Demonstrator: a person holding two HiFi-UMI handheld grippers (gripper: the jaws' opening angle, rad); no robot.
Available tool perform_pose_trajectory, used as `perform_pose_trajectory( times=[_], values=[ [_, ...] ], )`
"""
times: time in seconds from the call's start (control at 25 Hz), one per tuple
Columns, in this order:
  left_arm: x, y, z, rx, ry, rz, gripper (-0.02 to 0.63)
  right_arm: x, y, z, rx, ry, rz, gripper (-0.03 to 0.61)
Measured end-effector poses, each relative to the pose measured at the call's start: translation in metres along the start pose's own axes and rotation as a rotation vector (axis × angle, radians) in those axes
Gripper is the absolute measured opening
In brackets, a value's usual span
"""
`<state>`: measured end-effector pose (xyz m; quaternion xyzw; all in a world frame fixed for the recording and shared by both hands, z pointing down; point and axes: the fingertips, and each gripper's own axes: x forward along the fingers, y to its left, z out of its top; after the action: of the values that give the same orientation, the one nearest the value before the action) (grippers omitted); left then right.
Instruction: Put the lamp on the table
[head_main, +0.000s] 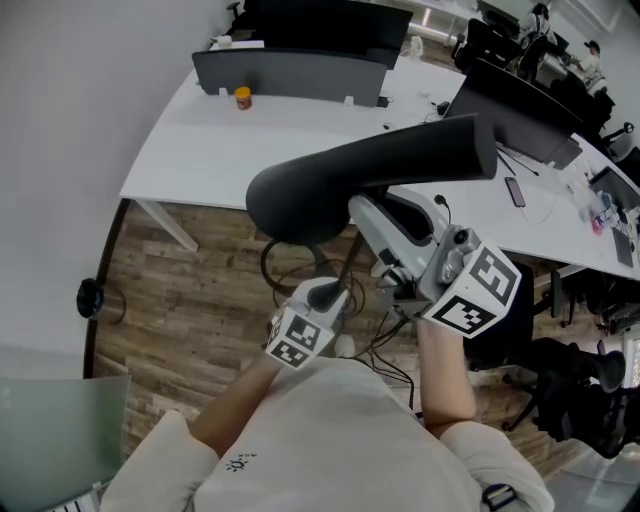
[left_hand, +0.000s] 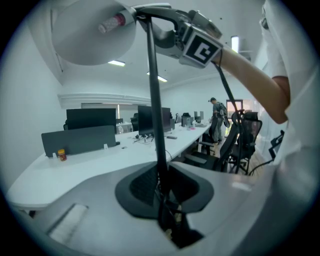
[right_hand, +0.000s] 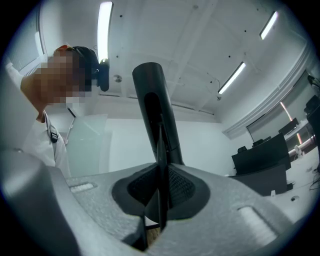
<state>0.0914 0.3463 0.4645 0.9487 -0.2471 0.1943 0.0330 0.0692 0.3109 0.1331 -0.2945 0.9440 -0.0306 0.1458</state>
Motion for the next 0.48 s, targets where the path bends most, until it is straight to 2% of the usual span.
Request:
perform_pose_trajectory(
  times=[0.48],
  values=[
    [-0.022,0.007,-0.004,0.021,-0.016,-0.032,0.054,0.016,0.020,-0.002,-0.025,-0.010,-0.025,0.040]
  ],
)
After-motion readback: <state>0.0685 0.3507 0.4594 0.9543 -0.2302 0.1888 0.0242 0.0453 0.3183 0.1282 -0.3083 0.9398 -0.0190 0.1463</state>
